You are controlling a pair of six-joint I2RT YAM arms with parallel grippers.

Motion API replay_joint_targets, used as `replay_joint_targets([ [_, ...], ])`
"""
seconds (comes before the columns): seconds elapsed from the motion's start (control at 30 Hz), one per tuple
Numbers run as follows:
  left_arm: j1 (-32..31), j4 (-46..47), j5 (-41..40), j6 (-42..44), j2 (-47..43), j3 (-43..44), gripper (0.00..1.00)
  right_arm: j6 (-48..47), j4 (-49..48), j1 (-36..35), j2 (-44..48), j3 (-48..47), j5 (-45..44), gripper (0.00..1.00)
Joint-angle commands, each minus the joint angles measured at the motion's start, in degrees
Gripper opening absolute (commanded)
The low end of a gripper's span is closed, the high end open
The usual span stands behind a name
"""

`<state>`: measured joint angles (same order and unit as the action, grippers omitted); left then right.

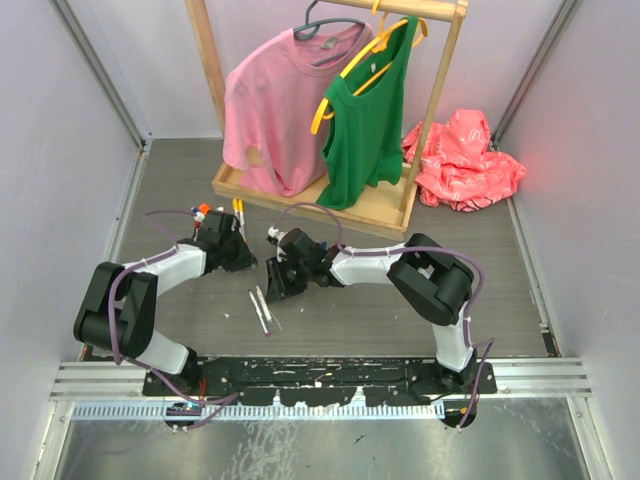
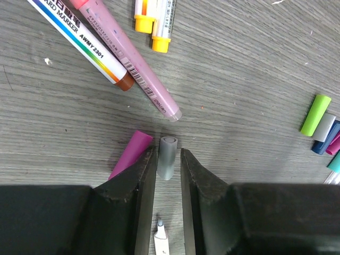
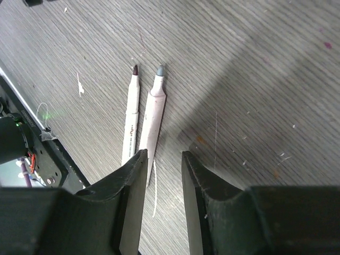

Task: Open the pen caps
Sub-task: Place the pen cap at the center of the board.

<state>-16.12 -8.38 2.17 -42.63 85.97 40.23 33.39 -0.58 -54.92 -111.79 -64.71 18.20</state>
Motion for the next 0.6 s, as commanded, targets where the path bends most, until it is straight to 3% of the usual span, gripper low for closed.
replay_joint_targets([
  [0.0, -0.2, -1.0, -1.6, 1.1, -1.4, 0.6, 0.27, -2.4, 0.3, 1.2, 4.0, -2.5, -0.4, 0.38],
  [0.3, -0.2, -3.0, 0.4, 1.5, -7.1, 0.7, 0.29, -9.1, 1.5, 4.8, 9.9, -3.0, 3.5, 0.39],
  [0.47, -0.1, -3.5, 1.0, 3.3, -14.4, 0.0, 0.37, -15.8, 2.5, 6.4, 13.4, -2.9, 7.6, 0.37],
  [0.57, -0.1, -2.9, -2.7, 3.9, -18.4, -1.4, 0.42, -20.6, 3.7, 8.0, 14.5, -3.2, 14.2, 0.37],
])
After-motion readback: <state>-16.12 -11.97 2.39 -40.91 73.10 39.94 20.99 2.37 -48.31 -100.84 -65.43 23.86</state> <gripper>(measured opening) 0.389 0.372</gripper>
